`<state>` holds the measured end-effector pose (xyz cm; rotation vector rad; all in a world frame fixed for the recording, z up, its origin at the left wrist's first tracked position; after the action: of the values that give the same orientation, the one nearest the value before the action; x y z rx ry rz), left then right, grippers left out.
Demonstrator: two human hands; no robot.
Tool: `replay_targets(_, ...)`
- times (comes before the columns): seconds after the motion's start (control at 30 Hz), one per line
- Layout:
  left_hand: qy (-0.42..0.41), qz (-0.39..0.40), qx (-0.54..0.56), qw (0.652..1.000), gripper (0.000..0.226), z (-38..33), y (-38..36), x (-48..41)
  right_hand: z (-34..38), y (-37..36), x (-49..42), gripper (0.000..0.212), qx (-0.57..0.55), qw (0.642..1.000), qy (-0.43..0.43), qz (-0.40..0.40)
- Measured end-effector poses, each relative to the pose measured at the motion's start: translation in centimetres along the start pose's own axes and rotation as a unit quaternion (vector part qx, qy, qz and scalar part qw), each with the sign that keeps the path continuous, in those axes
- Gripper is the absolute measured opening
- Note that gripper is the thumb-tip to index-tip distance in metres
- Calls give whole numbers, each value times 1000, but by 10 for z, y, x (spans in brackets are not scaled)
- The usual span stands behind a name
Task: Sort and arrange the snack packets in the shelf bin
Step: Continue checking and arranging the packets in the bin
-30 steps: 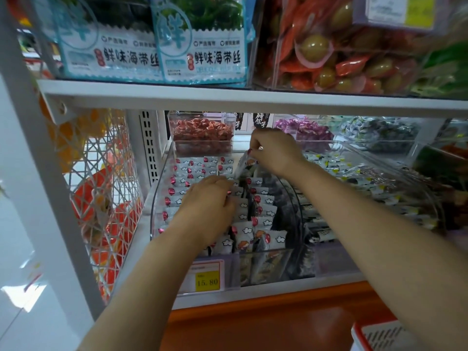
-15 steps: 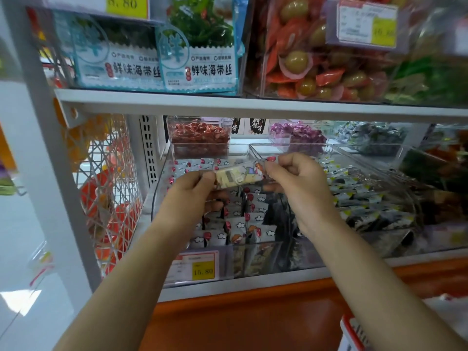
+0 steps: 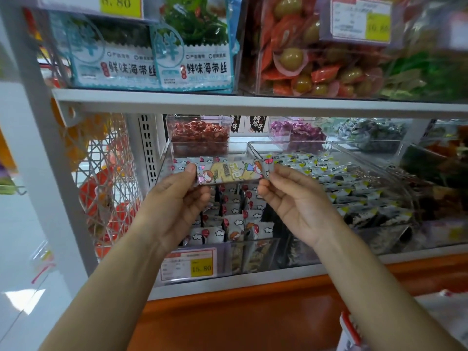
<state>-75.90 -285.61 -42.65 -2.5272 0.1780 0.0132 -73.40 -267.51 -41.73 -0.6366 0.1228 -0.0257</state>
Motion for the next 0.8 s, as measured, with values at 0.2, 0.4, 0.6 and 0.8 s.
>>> replay_targets(0.2,-27,-62,-38,997,21,-3,12,-1,-4,-1,-1,26,4,1000,-3,-3)
replay_targets(0.4,-23,-61,-124,990,26,-3,11,2,0,5,-1,9,-9,999,21,-42)
replay_targets(0.6,21,-5,-86,996,25,2,-1,3,-2,9,-1,10,-57,996,9,-68)
replay_targets(0.8,73,26,22,997,25,10,-9,3,-6,9,0,8,-118,990,-15,-74)
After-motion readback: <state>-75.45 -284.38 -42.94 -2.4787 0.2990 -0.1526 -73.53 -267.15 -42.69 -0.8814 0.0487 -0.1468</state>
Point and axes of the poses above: each hand's wrist, its own x-axis away from the middle knuckle, its own y-axis out of the back of the hand, z = x × y, the point moved 9 cm from there along -x, towards the middle knuckle
